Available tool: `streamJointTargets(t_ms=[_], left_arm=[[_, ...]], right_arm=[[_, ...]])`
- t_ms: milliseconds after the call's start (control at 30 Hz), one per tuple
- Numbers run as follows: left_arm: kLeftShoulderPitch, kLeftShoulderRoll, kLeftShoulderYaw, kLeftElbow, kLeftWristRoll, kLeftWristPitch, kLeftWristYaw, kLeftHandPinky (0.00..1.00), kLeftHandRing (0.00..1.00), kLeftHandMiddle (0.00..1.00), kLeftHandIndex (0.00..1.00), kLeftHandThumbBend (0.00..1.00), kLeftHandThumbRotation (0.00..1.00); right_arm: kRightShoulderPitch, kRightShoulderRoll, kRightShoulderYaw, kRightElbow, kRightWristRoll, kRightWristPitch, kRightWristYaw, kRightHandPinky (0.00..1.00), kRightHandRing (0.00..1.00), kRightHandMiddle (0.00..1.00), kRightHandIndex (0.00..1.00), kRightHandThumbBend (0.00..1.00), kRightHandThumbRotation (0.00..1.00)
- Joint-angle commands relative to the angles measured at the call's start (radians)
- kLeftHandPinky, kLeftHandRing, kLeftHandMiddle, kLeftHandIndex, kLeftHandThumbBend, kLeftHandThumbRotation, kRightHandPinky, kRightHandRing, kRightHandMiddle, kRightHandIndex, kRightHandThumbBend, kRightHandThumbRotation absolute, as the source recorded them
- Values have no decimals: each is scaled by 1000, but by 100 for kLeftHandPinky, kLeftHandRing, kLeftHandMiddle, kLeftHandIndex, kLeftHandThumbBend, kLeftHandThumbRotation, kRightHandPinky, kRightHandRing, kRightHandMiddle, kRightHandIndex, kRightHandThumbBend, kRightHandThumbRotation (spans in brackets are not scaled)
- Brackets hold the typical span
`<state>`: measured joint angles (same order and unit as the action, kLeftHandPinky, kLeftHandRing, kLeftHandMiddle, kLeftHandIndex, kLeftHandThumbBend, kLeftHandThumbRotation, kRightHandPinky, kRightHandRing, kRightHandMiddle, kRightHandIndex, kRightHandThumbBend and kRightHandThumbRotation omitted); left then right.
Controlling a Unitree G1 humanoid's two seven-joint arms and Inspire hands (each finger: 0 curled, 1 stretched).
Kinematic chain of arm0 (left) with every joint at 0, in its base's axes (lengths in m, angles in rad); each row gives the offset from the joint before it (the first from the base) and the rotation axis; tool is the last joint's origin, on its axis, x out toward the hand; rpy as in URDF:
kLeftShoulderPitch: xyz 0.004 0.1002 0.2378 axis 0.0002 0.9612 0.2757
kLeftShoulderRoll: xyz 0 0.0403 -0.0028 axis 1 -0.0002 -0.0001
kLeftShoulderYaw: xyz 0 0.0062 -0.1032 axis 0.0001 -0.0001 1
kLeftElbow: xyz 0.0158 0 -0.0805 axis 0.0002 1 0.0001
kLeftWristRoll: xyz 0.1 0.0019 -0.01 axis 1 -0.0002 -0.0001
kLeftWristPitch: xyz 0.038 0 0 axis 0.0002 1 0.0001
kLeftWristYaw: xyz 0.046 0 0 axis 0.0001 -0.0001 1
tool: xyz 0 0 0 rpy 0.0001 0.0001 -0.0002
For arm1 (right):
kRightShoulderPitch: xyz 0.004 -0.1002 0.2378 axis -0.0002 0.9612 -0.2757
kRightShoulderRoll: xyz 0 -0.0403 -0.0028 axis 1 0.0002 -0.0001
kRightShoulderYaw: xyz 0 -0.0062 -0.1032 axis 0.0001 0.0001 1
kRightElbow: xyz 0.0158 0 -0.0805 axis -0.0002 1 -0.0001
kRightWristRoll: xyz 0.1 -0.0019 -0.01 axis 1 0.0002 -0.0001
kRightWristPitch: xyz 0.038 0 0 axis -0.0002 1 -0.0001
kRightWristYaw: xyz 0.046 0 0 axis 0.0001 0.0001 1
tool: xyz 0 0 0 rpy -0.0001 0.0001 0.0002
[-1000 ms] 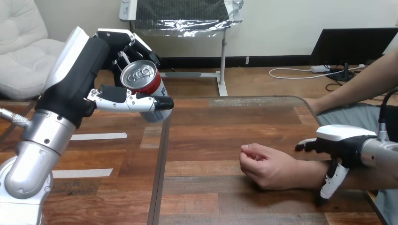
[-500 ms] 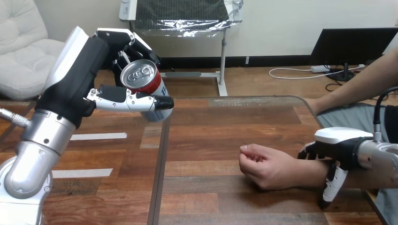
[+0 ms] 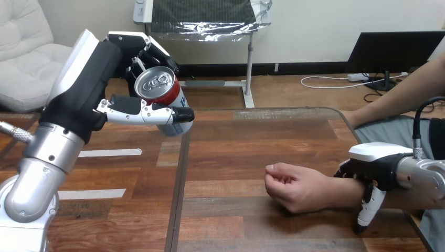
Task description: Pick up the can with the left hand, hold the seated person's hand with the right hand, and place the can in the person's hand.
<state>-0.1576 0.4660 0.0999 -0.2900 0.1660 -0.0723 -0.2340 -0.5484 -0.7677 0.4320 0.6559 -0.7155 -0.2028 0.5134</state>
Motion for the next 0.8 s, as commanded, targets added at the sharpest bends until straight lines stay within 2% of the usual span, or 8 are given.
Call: streamJointTargets(t_ms=[0,467,600,767], left_arm=[[-48,14,29,-28,-12,-24,4,24,29,35,40,72,0],[-51,14,30,-23,-12,-23,6,23,29,35,40,72,0],[-52,13,30,-19,-14,-26,5,23,29,35,40,73,0],[-54,14,29,-13,-14,-33,5,23,29,35,40,73,0]], right_arm=[[82,32,29,16,13,-14,7,46,61,69,77,100,20],[109,35,40,-16,10,-55,-14,49,62,68,70,93,25],[116,39,40,-24,8,-54,-20,48,59,65,67,90,25],[125,42,39,-31,6,-62,-45,39,48,57,63,88,26]])
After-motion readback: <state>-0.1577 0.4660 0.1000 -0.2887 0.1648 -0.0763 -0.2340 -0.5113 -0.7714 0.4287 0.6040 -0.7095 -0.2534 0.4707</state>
